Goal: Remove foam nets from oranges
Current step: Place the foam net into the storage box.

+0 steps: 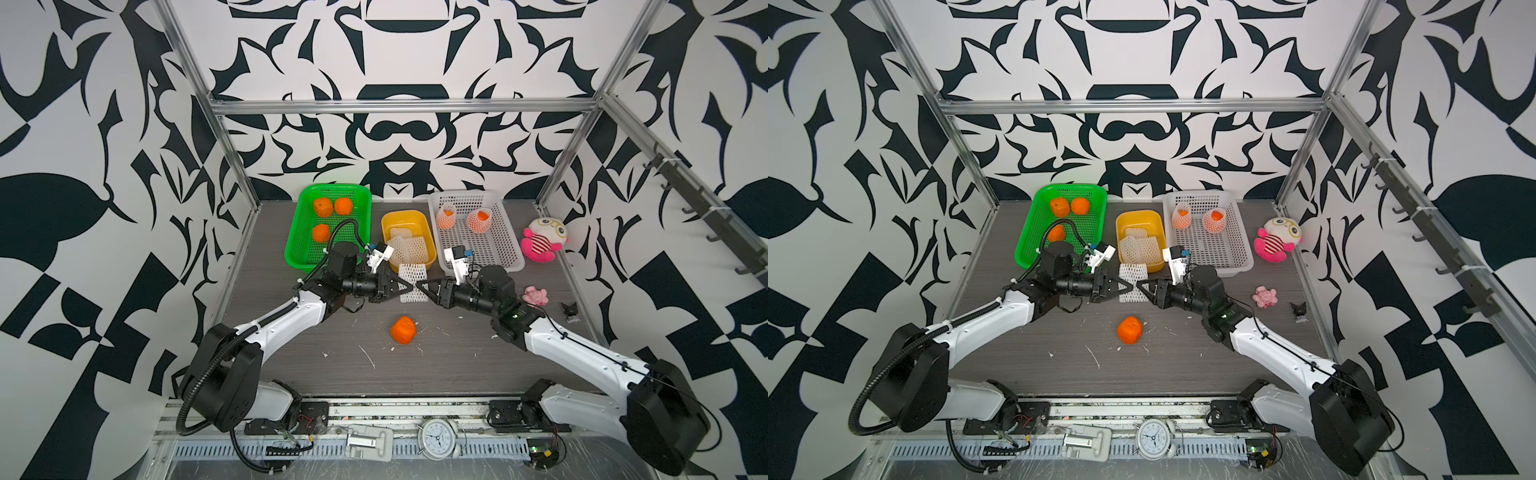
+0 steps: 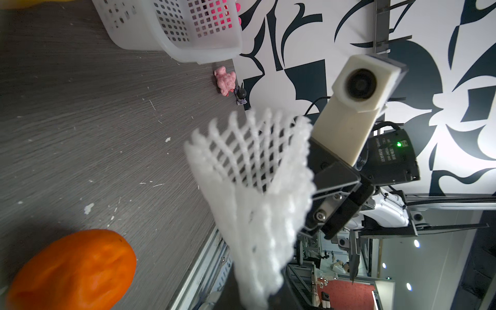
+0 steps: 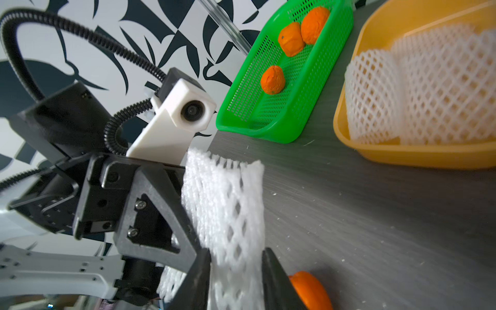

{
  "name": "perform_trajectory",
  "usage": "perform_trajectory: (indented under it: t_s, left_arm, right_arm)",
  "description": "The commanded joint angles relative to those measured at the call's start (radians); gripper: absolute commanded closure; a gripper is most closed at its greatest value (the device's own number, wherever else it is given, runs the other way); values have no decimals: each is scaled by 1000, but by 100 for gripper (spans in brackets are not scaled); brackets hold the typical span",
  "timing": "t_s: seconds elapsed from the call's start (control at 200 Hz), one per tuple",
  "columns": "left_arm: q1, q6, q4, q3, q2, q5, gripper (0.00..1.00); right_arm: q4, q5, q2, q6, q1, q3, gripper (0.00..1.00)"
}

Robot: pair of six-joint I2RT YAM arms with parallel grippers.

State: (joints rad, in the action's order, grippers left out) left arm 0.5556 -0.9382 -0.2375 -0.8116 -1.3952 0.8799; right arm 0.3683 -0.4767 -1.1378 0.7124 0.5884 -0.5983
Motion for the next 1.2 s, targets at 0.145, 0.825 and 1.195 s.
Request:
perform_trajectory:
  t_s: [0.145,0.825,1.195]
  left_arm:
    - [-5,121,139,-35,51,-70,51]
    - [-72,348,499,-169,22,-320,1]
    - [-86,424,526,-194,14,-331,1]
  right_arm:
    - [-98,20,-23,-89,-14,-104,95]
    - [-271,-43,-451,-293,-225,-516,100]
    - [-834,90,-743,-783,-228,-1080,100]
